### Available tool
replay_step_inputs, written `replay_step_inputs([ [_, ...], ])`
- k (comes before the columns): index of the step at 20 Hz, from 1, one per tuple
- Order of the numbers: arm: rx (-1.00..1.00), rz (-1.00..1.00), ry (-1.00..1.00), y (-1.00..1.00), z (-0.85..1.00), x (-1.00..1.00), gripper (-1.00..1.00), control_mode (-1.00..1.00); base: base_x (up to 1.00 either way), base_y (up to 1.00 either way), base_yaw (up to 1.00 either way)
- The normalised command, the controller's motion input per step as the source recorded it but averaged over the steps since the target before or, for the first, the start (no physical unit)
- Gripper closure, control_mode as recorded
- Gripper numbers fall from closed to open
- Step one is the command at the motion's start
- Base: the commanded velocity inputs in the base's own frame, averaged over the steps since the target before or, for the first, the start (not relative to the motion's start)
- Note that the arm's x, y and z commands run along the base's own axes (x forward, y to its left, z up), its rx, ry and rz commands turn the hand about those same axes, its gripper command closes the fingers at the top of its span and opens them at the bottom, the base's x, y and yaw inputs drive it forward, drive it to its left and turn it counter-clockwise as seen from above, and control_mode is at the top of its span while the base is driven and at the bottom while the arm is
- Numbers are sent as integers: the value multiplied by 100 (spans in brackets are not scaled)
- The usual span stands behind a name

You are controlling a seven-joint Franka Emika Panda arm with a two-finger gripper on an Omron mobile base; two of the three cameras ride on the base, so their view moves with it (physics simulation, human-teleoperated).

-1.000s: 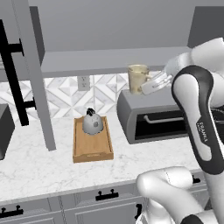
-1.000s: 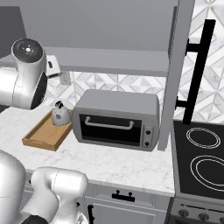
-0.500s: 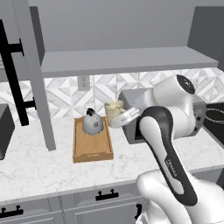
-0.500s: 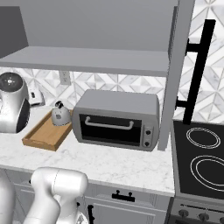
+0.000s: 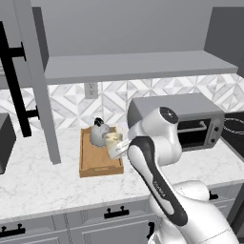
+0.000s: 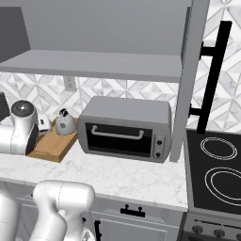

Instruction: Pick the kettle from the counter and place it on the tray. Then pick the mug from the cabinet and place it on the tray. Then close the cabinet doors.

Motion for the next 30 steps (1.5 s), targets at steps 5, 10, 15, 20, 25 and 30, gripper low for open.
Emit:
replay_step_inputs([
  [5,-9,0,2,0,-29,51,100,-100,0,0,0],
  [10,-15,0,0,2,-41,48,100,-100,0,0,0],
  [15,-3,0,0,15,-36,61,100,-100,0,0,0],
  [20,0,0,0,23,-43,55,100,-100,0,0,0],
  [25,0,0,0,31,-43,48,100,-100,0,0,0],
  [30,1,0,0,18,-37,29,100,-100,0,0,0],
])
